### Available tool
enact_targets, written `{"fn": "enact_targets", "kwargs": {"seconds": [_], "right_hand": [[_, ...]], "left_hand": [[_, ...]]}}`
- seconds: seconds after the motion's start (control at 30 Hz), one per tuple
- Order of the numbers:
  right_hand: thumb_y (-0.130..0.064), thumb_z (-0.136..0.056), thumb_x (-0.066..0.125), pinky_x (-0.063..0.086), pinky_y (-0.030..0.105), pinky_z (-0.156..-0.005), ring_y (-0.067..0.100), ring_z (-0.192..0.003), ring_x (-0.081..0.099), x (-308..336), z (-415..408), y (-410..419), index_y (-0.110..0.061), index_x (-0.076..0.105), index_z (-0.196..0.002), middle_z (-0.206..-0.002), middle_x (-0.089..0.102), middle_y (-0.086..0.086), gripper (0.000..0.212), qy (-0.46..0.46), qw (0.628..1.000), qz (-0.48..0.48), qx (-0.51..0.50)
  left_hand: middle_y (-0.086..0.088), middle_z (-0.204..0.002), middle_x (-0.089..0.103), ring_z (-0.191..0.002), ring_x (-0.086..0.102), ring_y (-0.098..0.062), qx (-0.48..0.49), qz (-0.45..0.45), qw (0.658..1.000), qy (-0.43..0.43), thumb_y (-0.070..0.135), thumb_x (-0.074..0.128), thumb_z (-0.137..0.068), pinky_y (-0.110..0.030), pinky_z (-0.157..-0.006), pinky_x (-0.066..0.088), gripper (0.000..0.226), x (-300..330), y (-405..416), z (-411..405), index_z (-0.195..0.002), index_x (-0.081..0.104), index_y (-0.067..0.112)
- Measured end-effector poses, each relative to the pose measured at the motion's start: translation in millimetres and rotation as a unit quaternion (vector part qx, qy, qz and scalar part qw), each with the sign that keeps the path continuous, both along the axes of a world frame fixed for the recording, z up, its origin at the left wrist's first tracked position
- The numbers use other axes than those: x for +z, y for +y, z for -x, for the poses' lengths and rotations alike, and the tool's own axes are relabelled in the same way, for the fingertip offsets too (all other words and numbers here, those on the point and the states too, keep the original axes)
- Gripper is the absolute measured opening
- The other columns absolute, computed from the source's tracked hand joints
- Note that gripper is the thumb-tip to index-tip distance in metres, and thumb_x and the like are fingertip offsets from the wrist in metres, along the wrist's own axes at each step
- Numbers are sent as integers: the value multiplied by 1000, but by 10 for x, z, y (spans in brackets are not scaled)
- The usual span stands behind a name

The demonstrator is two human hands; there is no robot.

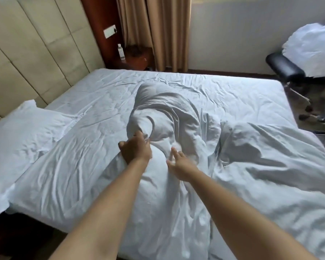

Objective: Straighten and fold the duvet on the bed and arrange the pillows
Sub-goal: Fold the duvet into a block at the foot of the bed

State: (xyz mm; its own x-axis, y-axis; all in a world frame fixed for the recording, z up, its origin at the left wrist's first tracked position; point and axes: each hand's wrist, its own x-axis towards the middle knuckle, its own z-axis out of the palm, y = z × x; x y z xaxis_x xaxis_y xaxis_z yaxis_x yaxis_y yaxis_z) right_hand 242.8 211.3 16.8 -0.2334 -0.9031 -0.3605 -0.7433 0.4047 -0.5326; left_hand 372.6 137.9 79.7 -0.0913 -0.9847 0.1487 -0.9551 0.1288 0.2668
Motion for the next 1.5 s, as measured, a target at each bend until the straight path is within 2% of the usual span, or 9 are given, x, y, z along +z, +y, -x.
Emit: {"fn": "enact_targets", "kwargs": {"seconds": [0.2,0.37,0.57,0.83,1.03,1.2,1.33,1.43,1.5], "right_hand": [[-31,-99,39,29,36,-110,31,-136,35,355,520,607,-14,14,-152,-153,29,14,61,-58,998,10,-38],[-22,-100,37,37,33,-92,34,-121,48,511,780,890,-6,27,-144,-137,48,20,48,-21,998,2,-58],[-40,-94,40,33,41,-110,29,-136,37,346,1053,1332,-20,22,-150,-152,33,8,63,-6,997,-42,-61],[-38,-96,43,29,39,-112,27,-140,30,311,1750,1983,-21,19,-152,-155,28,9,63,12,999,-37,11],[-37,-95,45,36,45,-106,27,-136,36,371,2595,2633,-24,15,-151,-155,25,3,65,77,994,27,79],[-27,-94,51,36,42,-104,29,-139,30,533,3082,2818,-28,9,-152,-160,10,2,72,145,979,69,128],[-17,-90,56,14,40,-118,23,-148,5,652,3217,2627,-28,1,-153,-161,-7,1,84,228,946,166,162],[-4,-81,59,-3,42,-118,25,-148,-8,698,3262,2404,-31,-3,-152,-160,-13,5,98,322,882,280,199],[1,-80,53,-10,42,-117,25,-146,-15,738,3304,2237,-31,-6,-152,-158,-18,4,98,367,842,295,264]], "left_hand": [[-12,-106,69,-102,64,-30,-70,5,997,-13,32,49,-94,-35,-90,34,23,478,660,727,-108,50,14],[-16,-111,66,-106,61,-34,-129,-10,992,7,25,49,-95,-36,-94,36,20,602,913,1107,-108,53,11],[-17,-108,67,-105,61,-35,-126,6,991,31,21,49,-94,-37,-94,36,16,576,1281,1348,-105,53,10],[-16,-104,68,-101,63,-35,-118,52,992,-3,12,46,-92,-36,-92,35,12,622,2132,2021,-101,53,12],[-13,-104,69,-99,64,-30,-105,52,992,-44,14,48,-91,-33,-88,35,14,523,2921,2761,-104,53,14],[-13,-106,68,-102,63,-29,-69,30,996,-51,15,48,-93,-32,-89,35,13,460,3219,3057,-103,56,15],[-12,-105,68,-102,62,-30,-49,8,997,-59,17,48,-92,-32,-87,37,12,373,3153,3123,-98,58,16],[-11,-111,67,-106,60,-33,-52,-22,996,-63,20,52,-91,-31,-88,40,16,387,2980,3100,-104,61,17],[-12,-115,65,-108,59,-34,-56,-42,995,-69,22,54,-90,-32,-89,41,19,402,2903,3077,-107,61,16]]}}
